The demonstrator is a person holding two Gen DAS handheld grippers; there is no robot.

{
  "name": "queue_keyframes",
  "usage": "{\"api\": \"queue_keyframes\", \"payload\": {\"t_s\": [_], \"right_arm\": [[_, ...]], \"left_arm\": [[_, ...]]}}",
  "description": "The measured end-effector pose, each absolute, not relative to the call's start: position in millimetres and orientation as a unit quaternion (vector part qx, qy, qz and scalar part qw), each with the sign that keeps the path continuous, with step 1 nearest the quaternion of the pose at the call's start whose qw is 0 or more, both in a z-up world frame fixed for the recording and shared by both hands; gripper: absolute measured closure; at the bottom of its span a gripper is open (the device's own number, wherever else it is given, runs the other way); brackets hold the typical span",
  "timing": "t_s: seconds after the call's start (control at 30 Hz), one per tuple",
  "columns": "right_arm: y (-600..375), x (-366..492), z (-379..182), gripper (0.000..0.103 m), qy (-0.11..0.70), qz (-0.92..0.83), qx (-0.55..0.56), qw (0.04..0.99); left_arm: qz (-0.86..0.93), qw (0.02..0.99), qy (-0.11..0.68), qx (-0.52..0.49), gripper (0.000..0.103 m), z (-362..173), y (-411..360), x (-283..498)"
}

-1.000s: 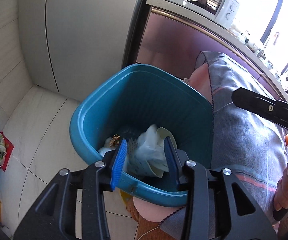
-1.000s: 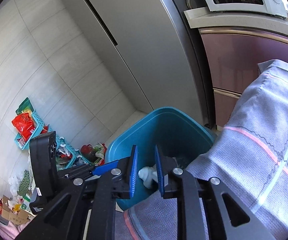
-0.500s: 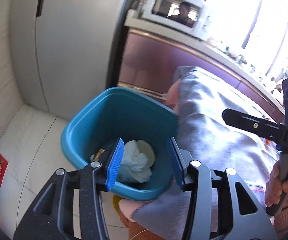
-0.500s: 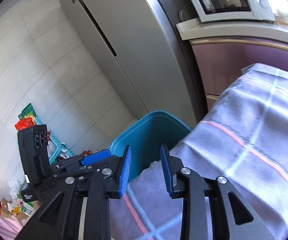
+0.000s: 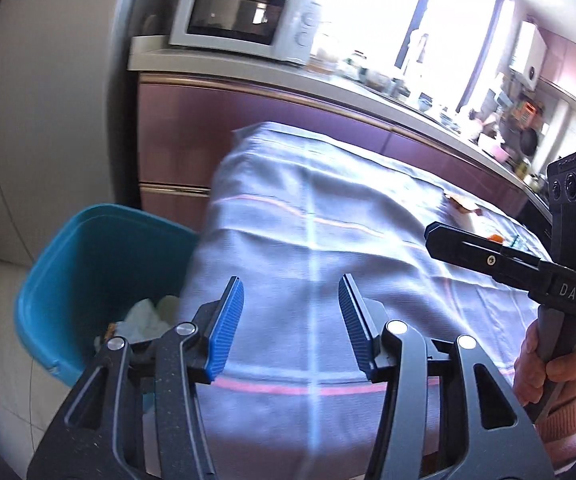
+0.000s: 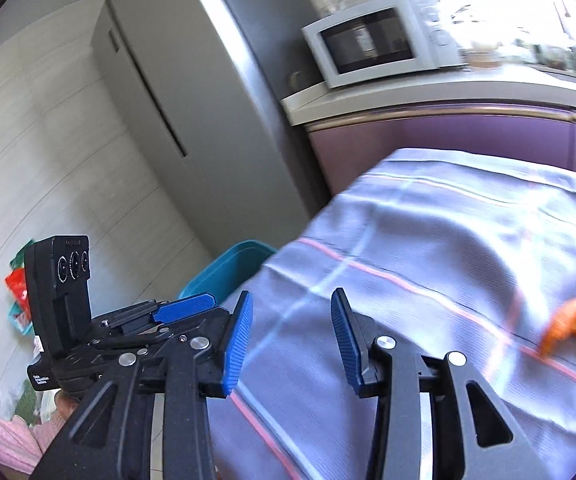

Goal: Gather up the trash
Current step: 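Swing both open grippers back over the table toward the orange peels and wrappers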

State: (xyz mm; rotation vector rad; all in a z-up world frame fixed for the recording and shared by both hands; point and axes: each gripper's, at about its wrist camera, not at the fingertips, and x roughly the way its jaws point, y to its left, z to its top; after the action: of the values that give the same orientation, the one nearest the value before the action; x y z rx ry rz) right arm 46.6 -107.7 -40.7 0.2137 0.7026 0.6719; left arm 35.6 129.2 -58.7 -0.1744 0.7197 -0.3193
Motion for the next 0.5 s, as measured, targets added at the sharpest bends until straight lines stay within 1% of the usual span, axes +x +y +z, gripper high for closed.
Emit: {"api": "queue_keyframes", "payload": {"t_s": [0.5], "right_arm": [[-265.2,8.5,-58.2,0.064,0.317,0.134,0.17,0.924]], "left_arm": [[-0.253,0.896,0.366,-0.019,0.054,-57.4,-3.4,67.8]]}}
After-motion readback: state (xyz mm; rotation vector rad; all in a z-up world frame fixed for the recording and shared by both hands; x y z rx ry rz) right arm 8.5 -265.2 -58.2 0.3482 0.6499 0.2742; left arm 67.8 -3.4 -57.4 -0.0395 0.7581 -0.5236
